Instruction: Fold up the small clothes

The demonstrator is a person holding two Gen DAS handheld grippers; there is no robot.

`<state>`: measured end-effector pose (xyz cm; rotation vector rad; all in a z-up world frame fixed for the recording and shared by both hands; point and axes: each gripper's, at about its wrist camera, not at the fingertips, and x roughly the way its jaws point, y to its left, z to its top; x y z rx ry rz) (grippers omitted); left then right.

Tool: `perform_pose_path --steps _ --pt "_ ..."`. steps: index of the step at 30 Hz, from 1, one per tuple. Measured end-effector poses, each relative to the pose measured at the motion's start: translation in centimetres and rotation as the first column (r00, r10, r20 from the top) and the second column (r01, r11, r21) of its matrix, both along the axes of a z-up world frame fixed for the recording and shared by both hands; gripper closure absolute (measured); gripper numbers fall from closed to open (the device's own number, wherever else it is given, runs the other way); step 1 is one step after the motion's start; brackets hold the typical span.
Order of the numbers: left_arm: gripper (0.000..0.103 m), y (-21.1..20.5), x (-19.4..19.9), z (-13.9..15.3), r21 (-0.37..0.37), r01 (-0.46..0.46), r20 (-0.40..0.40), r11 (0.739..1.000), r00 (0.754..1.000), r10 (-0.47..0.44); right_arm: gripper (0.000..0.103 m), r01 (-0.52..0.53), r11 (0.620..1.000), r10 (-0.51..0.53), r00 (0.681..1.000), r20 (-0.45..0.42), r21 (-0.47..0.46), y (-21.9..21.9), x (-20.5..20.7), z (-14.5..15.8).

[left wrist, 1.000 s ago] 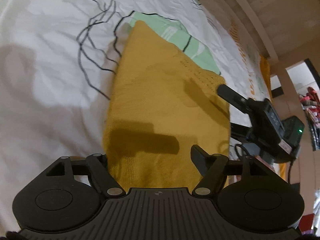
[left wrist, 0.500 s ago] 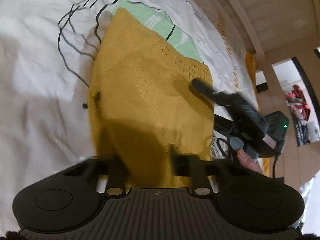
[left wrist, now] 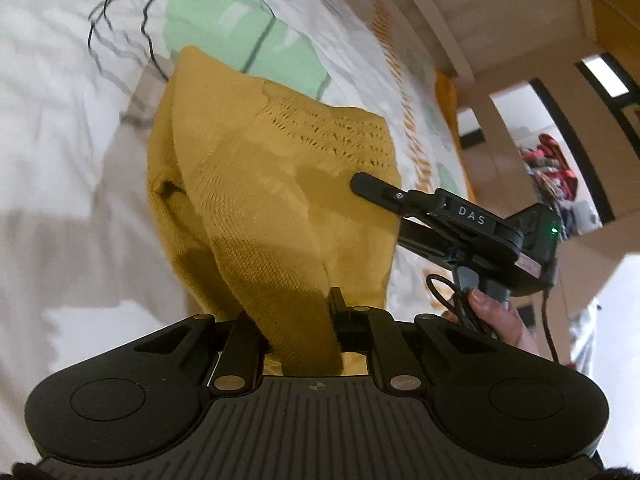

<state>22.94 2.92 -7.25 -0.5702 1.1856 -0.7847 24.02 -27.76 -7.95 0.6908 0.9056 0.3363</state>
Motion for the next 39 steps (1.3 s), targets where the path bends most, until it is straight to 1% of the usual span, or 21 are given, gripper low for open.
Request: perform_pose_path --steps 7,9,10,11,13,15,16,17,19,21,24,26,30,32,34,37,39 --pt "0.091 -1.0 -6.6 1.8 -0.047 0.079 0.009 0.996 0.997 -0.079 0.056 -0.021 0.999 0.023 0.999 -0.040 0.050 -0.7 -7.2 1.2" --pt "0.090 -1.5 -7.7 1.9 -0.029 0.095 0.022 0.995 0.995 -0.094 0.056 -0.010 0.998 0.014 0.999 -0.049 0.065 -1.3 -8.9 1.1" --pt "0.090 -1.8 -8.4 1.8 0.006 0.099 0.035 0.995 0.994 -0.099 0.056 0.001 0.998 0.003 0.999 -0.051 0.063 -1.6 -9.5 1.1" --pt "0.090 -2.1 -8.6 1.6 0.038 0.094 0.046 0.995 0.994 -0.096 0.056 0.012 0.999 -0.010 0.999 -0.051 0.042 -1.9 -10.1 0.9" --pt "0.090 -2.5 -9.6 0.7 0.132 0.076 0.062 0.988 0.994 -0.085 0.056 0.052 0.998 -0.054 0.997 -0.052 -0.046 -2.4 -10.6 0.2" --pt "0.090 -2.9 -10.4 -0.5 0.244 0.053 0.076 0.968 0.994 -0.073 0.056 0.097 0.991 -0.104 0.993 -0.064 -0.096 -2.9 -10.6 -0.7" --pt "0.085 -3.1 -10.7 -1.1 0.294 0.037 0.096 0.955 0.993 -0.067 0.051 0.110 0.989 -0.116 0.992 -0.057 -0.103 -3.1 -10.6 -1.1" --pt "0.083 -3.0 -10.9 -1.5 0.312 0.025 0.124 0.950 0.990 -0.067 0.050 0.119 0.988 -0.124 0.991 -0.050 -0.099 -3.3 -10.5 -1.3" --pt "0.083 -2.8 -11.4 -1.6 0.312 -0.001 0.153 0.950 0.987 -0.050 0.049 0.129 0.987 -0.132 0.991 -0.032 -0.096 -3.2 -10.4 -1.3" --pt "0.082 -2.6 -11.8 -1.4 0.322 -0.022 0.175 0.947 0.984 -0.036 0.048 0.129 0.984 -0.131 0.991 -0.002 -0.126 -2.7 -10.5 -0.9" --pt "0.081 -1.8 -13.7 -0.5 0.344 -0.056 0.235 0.937 0.972 -0.028 0.047 0.146 0.981 -0.139 0.989 0.055 -0.131 -2.7 -11.4 -0.2" --pt "0.081 -1.8 -14.4 0.3 0.361 -0.085 0.283 0.929 0.959 -0.023 0.041 0.164 0.979 -0.153 0.984 0.096 -0.124 -2.9 -12.3 0.3" --pt "0.082 -1.2 -15.9 2.6 0.386 -0.158 0.398 0.909 0.917 -0.009 0.039 0.169 0.969 -0.140 0.977 0.163 -0.181 -2.7 -13.1 1.1" --pt "0.082 -1.3 -15.5 3.6 0.381 -0.187 0.439 0.906 0.899 0.001 0.035 0.167 0.962 -0.126 0.974 0.189 -0.218 -2.5 -13.4 1.5" --pt "0.082 -1.9 -14.6 4.2 0.392 -0.206 0.462 0.896 0.887 0.002 0.034 0.163 0.953 -0.111 0.972 0.208 -0.257 -1.9 -13.2 1.7" --pt "0.082 -2.9 -12.5 4.9 0.396 -0.227 0.484 0.890 0.875 0.008 0.031 0.158 0.933 -0.084 0.969 0.231 -0.323 -1.4 -13.3 1.9" --pt "0.081 -3.5 -11.2 4.8 0.416 -0.238 0.491 0.877 0.871 0.004 0.030 0.159 0.917 -0.071 0.968 0.241 -0.366 -1.1 -13.1 2.0"
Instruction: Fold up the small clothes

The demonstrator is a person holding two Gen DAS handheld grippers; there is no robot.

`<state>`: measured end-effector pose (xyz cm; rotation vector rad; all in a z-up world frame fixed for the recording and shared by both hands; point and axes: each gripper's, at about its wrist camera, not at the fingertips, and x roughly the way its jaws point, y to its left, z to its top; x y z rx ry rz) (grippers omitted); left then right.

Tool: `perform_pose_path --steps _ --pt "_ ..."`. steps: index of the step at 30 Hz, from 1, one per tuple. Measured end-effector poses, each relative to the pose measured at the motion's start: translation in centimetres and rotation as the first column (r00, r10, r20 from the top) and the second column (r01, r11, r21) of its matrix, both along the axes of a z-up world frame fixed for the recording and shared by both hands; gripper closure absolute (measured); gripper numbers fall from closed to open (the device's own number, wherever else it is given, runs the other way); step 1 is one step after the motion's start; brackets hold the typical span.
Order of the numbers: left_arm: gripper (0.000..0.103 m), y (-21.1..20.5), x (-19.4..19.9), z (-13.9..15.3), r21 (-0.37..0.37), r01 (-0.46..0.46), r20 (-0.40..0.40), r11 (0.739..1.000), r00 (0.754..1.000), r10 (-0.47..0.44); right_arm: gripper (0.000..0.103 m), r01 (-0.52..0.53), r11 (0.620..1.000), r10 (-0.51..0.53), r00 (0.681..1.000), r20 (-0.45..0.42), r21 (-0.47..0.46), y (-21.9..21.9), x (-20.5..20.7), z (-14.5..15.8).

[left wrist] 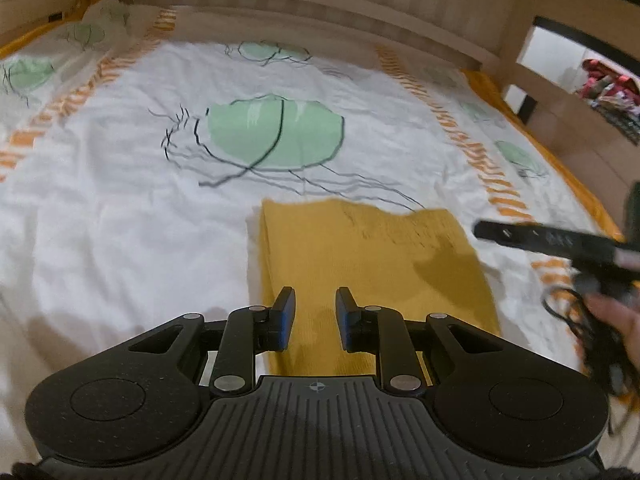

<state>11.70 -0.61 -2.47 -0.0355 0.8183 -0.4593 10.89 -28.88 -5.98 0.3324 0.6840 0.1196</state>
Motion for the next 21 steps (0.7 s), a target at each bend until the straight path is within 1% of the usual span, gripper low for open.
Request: perform_pose_path --steps 5,9,12,14,16,19,20,21 --pt "0.081 -2.4 3.9 -1.5 0.055 -0.025 0.003 0.998 1.000 0.025 0.026 0.012 0.998 -0.012 1.000 -0.003 -0.065 0.1 0.6 -0.4" --pt "0.081 -3.1 6.1 -3.4 0.107 -0.063 -0.010 0.992 0.998 0.065 0.026 0.017 0.995 -0.022 0.998 -0.057 -0.096 0.1 1.6 -1.9" --pt "0.080 -2.9 7.5 -5.2 0.149 -0.099 -0.045 0.984 0.993 0.106 0.017 0.025 0.996 -0.033 0.995 -0.089 -0.090 0.1 2.3 -3.1" --pt "0.070 -2.5 7.7 -6.0 0.159 -0.115 -0.044 0.981 0.991 0.123 0.011 0.017 0.994 -0.027 0.995 -0.097 -0.106 0.4 2.8 -3.7" --pt "0.064 -2.4 7.5 -6.2 0.176 -0.121 -0.015 0.977 0.992 0.125 0.006 0.003 0.993 -0.015 0.995 -0.101 -0.122 0.9 3.2 -4.3" --pt "0.064 -2.4 7.2 -5.7 0.199 -0.108 0.001 0.974 0.994 0.110 0.003 0.011 0.993 -0.022 0.995 -0.095 -0.117 0.9 3.2 -4.4" --pt "0.064 -2.3 7.1 -5.4 0.197 -0.111 -0.001 0.974 0.994 0.114 0.001 0.016 0.993 -0.027 0.996 -0.090 -0.114 0.7 3.1 -4.3" --pt "0.064 -2.2 7.1 -5.2 0.193 -0.116 -0.002 0.974 0.993 0.119 0.001 0.028 0.992 -0.038 0.996 -0.081 -0.119 0.7 2.9 -4.1"
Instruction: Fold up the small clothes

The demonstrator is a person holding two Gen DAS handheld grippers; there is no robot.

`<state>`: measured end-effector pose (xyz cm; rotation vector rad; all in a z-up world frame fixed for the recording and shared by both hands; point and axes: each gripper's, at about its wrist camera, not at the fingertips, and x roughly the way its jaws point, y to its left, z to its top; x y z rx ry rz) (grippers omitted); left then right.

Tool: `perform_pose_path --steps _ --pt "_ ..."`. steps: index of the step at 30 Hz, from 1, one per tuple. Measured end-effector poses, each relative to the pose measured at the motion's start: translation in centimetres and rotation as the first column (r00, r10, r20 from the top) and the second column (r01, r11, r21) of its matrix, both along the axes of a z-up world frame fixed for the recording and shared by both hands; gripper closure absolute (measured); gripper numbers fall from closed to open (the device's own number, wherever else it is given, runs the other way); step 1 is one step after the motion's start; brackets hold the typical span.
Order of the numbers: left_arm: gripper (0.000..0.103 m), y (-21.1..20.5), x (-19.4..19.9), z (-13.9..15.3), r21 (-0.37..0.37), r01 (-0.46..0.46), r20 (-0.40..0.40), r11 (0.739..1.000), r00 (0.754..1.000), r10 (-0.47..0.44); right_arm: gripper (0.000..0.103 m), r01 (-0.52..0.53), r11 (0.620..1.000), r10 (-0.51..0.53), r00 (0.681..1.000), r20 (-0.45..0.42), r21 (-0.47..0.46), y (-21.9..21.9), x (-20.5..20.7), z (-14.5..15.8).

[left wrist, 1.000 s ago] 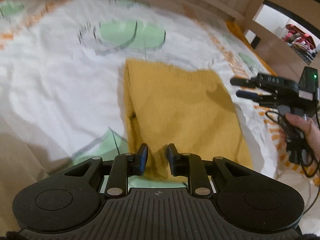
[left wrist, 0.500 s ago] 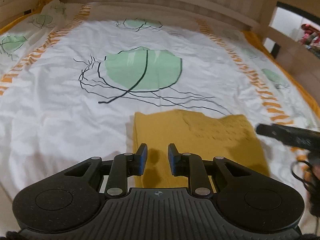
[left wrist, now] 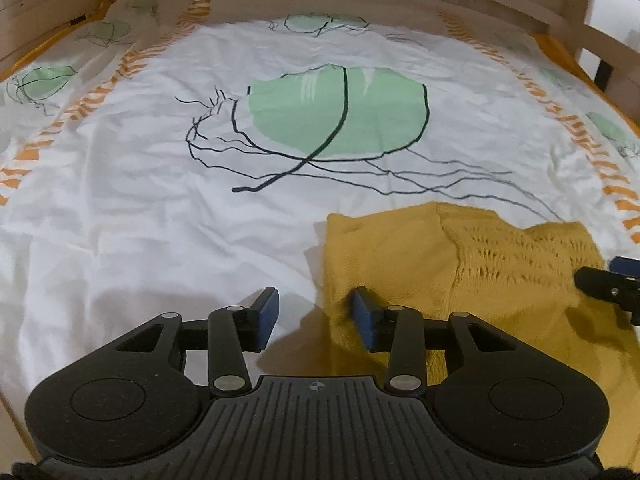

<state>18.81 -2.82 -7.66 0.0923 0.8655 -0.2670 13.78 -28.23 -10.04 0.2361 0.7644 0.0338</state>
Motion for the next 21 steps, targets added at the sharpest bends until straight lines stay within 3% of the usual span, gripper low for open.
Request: perform_pose_path --steps 4,7,10,16,21 --pt "0.064 0.5 -1.2 1.7 0.004 -0.017 0.017 1.000 1.000 0.017 0.001 0.031 0.999 -0.030 0.997 0.077 -0.021 -0.2 -1.2 1.7" --pt "0.063 0.7 -3.0 3.4 0.049 -0.032 0.055 0.998 0.998 0.030 0.001 0.050 0.999 -0.048 0.984 0.169 -0.010 -0.5 -2.8 3.6" --pt "0.062 1.1 -5.0 5.2 0.054 -0.041 0.098 0.998 0.995 0.035 0.000 0.063 0.997 -0.055 0.986 0.155 -0.049 -0.2 -3.7 5.1" --pt "0.062 1.1 -8.7 7.8 0.121 -0.085 0.151 0.989 0.986 0.066 0.001 0.047 0.999 -0.049 0.985 0.168 0.013 0.1 -7.2 7.4" --pt "0.062 1.4 -12.4 9.0 0.119 -0.068 0.210 0.991 0.977 0.041 0.001 0.067 0.998 -0.068 0.984 0.167 0.012 2.0 -11.3 8.7"
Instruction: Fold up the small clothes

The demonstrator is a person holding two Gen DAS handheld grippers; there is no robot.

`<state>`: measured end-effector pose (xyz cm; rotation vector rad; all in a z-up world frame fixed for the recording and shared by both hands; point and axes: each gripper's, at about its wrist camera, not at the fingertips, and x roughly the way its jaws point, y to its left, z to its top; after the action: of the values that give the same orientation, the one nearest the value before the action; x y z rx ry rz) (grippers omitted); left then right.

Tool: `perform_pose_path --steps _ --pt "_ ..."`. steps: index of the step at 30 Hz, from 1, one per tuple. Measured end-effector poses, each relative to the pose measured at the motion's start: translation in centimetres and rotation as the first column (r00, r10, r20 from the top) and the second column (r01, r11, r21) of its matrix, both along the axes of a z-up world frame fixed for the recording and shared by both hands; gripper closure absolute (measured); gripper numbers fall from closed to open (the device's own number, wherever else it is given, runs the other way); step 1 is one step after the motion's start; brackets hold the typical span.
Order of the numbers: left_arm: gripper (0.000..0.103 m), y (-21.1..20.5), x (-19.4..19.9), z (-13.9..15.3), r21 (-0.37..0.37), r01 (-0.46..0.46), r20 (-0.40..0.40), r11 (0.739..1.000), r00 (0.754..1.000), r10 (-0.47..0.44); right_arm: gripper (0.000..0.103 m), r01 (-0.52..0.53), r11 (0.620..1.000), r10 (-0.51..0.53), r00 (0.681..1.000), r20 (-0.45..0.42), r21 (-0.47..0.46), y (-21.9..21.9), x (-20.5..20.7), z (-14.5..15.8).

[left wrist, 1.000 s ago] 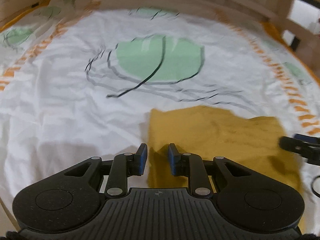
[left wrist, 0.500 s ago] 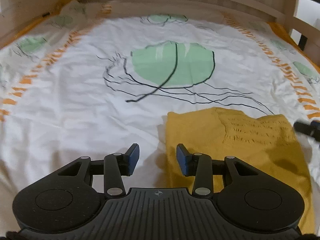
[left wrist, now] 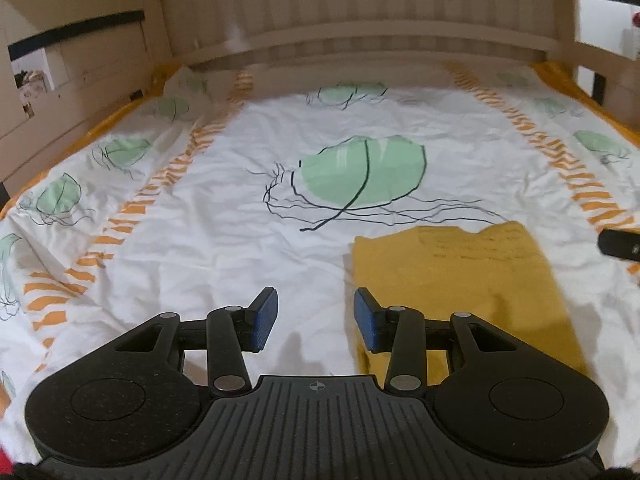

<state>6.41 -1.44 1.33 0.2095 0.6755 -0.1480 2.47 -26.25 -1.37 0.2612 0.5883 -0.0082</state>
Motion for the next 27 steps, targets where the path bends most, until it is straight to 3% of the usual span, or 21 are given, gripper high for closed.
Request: perform_pose_path --steps 5,10,16,22,27 --pt "0.062 0.2 -3.2 0.2 0.008 0.014 -0.024 1.000 1.000 -0.014 0.001 0.039 0.997 -0.039 0.999 0.002 -0.060 2.6 -4.1 0.3" --pt "0.062 1.4 -5.3 -0.6 -0.072 0.024 -0.091 0.997 0.995 -0.031 0.001 0.125 0.987 -0.125 0.992 0.014 -0.098 3.9 -7.3 0.7" --pt "0.062 1.7 -7.6 -1.6 -0.079 0.031 -0.124 0.996 0.991 -0.041 0.001 0.124 0.979 -0.126 0.992 -0.004 -0.161 5.3 -10.0 0.6" --pt "0.062 1.9 -9.3 -2.6 -0.067 0.030 -0.192 0.997 0.980 -0.043 0.001 0.070 0.991 -0.083 0.991 -0.106 -0.118 6.2 -10.9 -0.6" --pt "0.062 2.0 -10.1 -3.3 -0.075 0.028 -0.209 0.997 0.977 -0.044 0.001 0.061 0.994 -0.074 0.987 -0.142 -0.093 6.8 -11.3 -1.2"
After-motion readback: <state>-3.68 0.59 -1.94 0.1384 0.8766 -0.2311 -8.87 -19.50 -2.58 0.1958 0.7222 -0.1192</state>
